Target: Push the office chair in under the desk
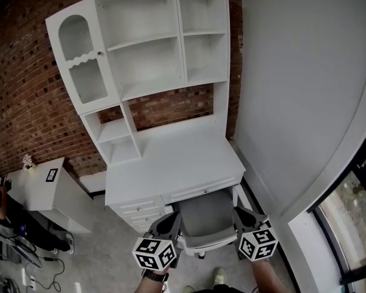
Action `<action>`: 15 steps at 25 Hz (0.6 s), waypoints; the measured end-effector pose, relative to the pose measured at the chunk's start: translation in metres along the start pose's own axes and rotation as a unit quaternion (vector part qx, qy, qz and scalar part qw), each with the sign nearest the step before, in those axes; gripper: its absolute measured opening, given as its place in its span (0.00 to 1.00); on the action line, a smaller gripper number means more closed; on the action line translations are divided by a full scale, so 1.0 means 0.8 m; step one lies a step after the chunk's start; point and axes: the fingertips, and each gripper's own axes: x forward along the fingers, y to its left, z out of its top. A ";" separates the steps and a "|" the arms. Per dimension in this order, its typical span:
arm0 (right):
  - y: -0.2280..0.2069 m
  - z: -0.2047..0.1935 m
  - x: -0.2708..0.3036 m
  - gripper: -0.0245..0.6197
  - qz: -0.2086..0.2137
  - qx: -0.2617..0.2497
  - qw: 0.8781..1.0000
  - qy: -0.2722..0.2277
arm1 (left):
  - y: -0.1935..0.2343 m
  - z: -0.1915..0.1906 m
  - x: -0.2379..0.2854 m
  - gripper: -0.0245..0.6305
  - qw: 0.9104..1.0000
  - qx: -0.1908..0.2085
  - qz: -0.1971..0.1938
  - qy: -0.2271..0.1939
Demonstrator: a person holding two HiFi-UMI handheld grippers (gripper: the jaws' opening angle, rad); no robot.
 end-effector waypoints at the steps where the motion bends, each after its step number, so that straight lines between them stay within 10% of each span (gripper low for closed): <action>1: 0.004 0.010 -0.001 0.06 0.003 -0.010 1.000 -0.007 | 0.000 0.008 -0.003 0.06 1.000 0.003 0.002 -0.007; 15: 0.015 0.106 -0.021 0.05 0.012 -0.070 0.995 -0.069 | 0.000 0.084 -0.030 0.05 0.995 0.062 0.047 -0.061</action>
